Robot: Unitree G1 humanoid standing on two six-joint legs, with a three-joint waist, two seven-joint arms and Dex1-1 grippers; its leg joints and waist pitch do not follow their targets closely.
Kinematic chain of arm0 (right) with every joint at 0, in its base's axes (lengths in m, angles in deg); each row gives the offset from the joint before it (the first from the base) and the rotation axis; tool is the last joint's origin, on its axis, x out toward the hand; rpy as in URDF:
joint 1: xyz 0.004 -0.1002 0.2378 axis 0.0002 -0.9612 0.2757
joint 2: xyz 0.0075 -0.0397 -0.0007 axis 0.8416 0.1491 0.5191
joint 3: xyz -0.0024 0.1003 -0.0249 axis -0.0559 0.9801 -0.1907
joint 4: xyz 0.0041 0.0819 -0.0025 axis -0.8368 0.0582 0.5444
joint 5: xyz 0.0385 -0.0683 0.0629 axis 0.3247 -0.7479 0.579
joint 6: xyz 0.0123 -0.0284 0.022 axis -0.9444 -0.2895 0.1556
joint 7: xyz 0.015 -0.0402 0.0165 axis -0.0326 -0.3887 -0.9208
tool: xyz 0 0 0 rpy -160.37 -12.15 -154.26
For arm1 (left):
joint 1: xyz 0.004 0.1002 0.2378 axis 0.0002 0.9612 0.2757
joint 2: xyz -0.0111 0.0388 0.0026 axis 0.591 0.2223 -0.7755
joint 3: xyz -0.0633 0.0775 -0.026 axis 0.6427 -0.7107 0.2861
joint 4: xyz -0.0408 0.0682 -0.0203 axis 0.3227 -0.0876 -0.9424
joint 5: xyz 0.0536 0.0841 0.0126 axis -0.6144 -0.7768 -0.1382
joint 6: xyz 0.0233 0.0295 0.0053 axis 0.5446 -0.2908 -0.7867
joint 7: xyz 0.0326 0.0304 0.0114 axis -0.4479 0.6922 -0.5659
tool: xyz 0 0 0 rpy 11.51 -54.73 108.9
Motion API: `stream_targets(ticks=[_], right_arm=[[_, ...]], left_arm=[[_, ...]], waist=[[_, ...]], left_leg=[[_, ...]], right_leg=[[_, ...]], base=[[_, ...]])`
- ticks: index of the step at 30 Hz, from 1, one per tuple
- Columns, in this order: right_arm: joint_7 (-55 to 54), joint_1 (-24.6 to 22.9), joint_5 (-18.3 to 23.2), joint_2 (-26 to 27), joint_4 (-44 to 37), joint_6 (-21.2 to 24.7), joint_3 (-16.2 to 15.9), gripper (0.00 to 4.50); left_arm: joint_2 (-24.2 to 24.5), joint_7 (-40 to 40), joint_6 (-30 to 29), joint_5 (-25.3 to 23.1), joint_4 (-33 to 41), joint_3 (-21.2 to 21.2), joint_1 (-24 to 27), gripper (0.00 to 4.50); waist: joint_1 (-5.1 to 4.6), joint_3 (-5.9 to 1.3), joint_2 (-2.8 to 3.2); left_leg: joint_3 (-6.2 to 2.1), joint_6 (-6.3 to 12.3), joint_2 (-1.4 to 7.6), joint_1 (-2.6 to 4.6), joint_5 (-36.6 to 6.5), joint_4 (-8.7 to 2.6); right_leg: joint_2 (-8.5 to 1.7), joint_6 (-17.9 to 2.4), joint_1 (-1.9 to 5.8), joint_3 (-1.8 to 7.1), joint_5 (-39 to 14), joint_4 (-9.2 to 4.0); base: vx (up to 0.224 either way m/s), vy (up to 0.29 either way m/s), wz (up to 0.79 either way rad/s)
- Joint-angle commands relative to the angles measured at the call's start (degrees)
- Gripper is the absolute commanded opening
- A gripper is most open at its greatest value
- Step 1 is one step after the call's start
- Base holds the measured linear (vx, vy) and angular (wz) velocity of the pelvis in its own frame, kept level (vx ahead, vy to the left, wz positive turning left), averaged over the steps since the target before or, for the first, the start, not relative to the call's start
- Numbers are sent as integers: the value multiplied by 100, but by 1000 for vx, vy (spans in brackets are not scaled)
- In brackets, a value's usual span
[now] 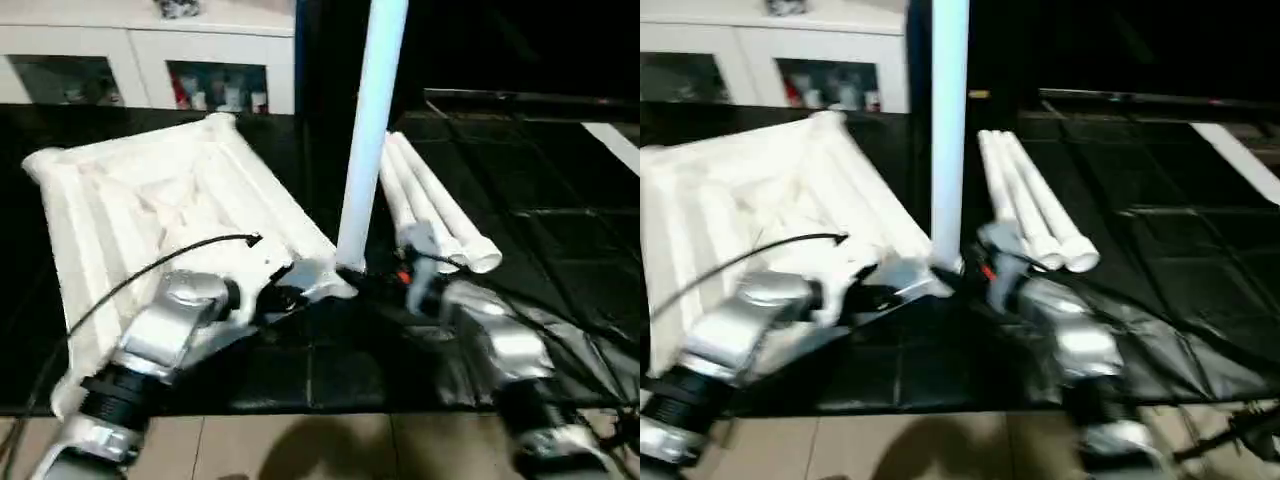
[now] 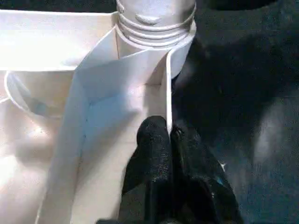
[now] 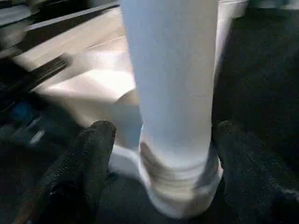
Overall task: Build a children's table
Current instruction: Rotate leg to tighten
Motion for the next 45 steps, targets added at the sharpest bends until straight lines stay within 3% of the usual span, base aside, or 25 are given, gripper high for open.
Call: stream_targets(ticks=[1, 2, 5, 10, 13, 14, 16, 17, 18, 32, 36, 40, 45], right_arm=[[504, 27, 119, -235, -245, -27, -41, 392], [794, 36, 149, -424, -295, -36, -76, 394], [1118, 51, 196, -608, -339, -52, -116, 394], [2229, 293, 290, -1100, -181, -88, -389, 394], [2401, 373, 245, -1132, -79, -112, -480, 394], [2559, 475, 179, -1125, 68, -185, -587, 377], [2633, 548, 122, -1104, 179, -244, -657, 377], [2680, 574, 110, -1095, 212, -262, -681, 349], [2734, 599, 107, -1079, 227, -267, -714, 349], [3218, 758, 103, -1068, 495, -405, -947, 225], [3265, 713, 139, -1056, 470, -346, -979, 203], [3181, 550, 251, -952, 342, -229, -927, 197], [2240, 79, 150, -724, -210, 114, -867, 195]], left_arm=[[57, 524, 443, 182, 0, -135, -193, 0], [127, 732, 541, 225, -62, -159, -216, 0], [189, 966, 590, 282, -116, -193, -237, 0], [426, 1951, 1223, 341, -506, -549, -360, 0], [470, 2101, 1371, 281, -586, -638, -374, 0], [524, 2224, 1572, 173, -704, -740, -407, 0], [567, 2297, 1687, 101, -778, -801, -438, 0], [582, 2333, 1739, 81, -813, -820, -454, 0], [594, 2354, 1787, 58, -847, -835, -473, 0], [550, 2462, 2309, 1, -1391, -880, -689, 0], [510, 2397, 2321, 14, -1485, -823, -693, 0], [427, 2115, 2117, 47, -1533, -690, -688, 0], [168, 1403, 1294, 304, -1155, -276, -607, 0]], waist=[[29, -369, 81], [51, -372, 99], [91, -378, 119], [197, -374, 74], [252, -364, 89], [258, -367, 56], [271, -366, 55], [283, -368, 44], [282, -372, 38], [284, -380, 29], [296, -382, 31], [300, -380, 68], [306, -369, 55]], left_leg=[[-53, 263, 195, 21, -1193, -361], [-46, 254, 204, 53, -1222, -354], [-47, 247, 213, 31, -1145, -345], [-27, 318, 226, 16, -1063, -330], [-37, 250, 242, 37, -1189, -336], [-34, 240, 245, 42, -1190, -338], [-33, 218, 244, 39, -1201, -338], [-28, 213, 243, 44, -1189, -334], [-41, 208, 250, 27, -1157, -341], [-31, 219, 240, 13, -1050, -326], [-32, 211, 243, 17, -1055, -326], [-36, 187, 249, 31, -1124, -330], [-51, 89, 259, 42, -1185, -357]], right_leg=[[-462, -937, 320, 311, -1497, -486], [-453, -981, 308, 313, -1455, -481], [-463, -1101, 318, 308, -1284, -438], [-463, -1095, 326, 301, -1304, -434], [-493, -1039, 302, 302, -1641, -452], [-491, -1025, 301, 301, -1672, -452], [-489, -1031, 292, 302, -1720, -452], [-492, -1014, 290, 307, -1697, -447], [-503, -1006, 308, 305, -1686, -433], [-497, -981, 308, 296, -1679, -422], [-501, -958, 308, 300, -1724, -428], [-498, -1009, 300, 298, -1675, -426], [-510, -938, 304, 308, -1837, -434]], base=[[0, 0, 0], [0, 0, 0], [0, 0, 0], [0, 0, 0], [0, 0, 0], [0, 0, 0], [0, 0, 0], [0, 0, 0], [0, 0, 0], [0, 0, 0], [0, 0, 0], [0, 0, 0], [0, 0, 0]])
